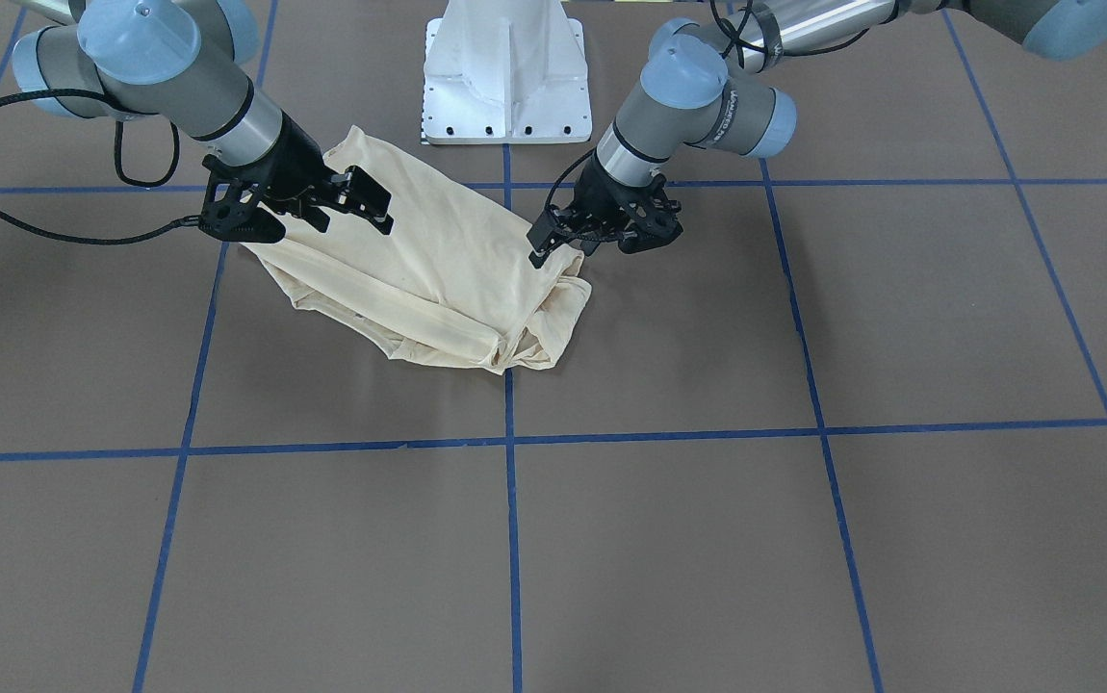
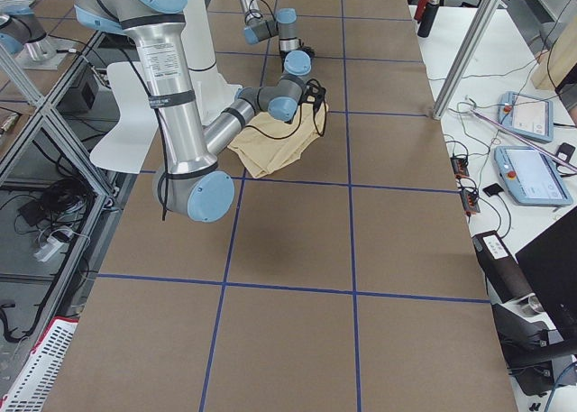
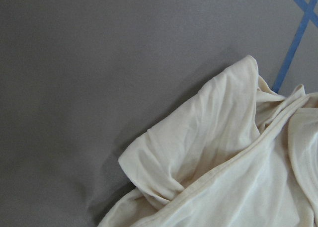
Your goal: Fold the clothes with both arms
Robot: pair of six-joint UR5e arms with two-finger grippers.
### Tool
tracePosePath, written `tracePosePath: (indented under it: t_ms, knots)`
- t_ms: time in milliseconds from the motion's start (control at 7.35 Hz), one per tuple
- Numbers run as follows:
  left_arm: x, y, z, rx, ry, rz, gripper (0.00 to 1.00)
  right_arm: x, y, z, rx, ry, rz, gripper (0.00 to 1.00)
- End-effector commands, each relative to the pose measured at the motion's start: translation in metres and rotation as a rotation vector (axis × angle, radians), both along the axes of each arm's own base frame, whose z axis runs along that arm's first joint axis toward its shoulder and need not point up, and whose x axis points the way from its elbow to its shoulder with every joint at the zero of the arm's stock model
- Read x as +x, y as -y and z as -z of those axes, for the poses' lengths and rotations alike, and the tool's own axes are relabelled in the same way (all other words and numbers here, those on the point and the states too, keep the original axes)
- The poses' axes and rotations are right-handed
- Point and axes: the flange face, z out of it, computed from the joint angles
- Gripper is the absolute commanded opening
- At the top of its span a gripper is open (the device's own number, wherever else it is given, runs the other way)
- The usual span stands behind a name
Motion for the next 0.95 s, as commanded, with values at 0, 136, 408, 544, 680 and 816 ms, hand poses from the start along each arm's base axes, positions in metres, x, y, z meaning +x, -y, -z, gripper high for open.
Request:
tracePosePath:
  t_ms: [0, 136, 408, 544, 680, 816]
  knots:
    - [0.003, 0.0, -0.007, -0.016, 0.043, -0.003, 0.99, 0.0, 0.0, 0.0, 0.0, 0.0, 0.0, 1.0]
    - [0.003, 0.0, -0.008, -0.019, 0.048, -0.003, 0.99, -0.001, -0.001, 0.0, 0.0, 0.0, 0.001, 1.0]
    - [0.005, -0.004, -0.007, -0.019, 0.048, -0.009, 0.99, -0.001, 0.0, -0.002, -0.003, -0.004, 0.001, 1.0]
    - [0.007, -0.007, -0.007, -0.019, 0.048, -0.015, 0.99, -0.001, 0.0, -0.002, -0.003, -0.004, 0.001, 1.0]
    - [0.01, -0.01, -0.007, -0.018, 0.048, -0.022, 0.97, -0.001, 0.0, -0.004, -0.004, -0.006, 0.001, 1.0]
    - [0.01, -0.01, -0.008, -0.018, 0.049, -0.022, 0.92, -0.001, 0.0, -0.005, -0.006, -0.009, 0.001, 1.0]
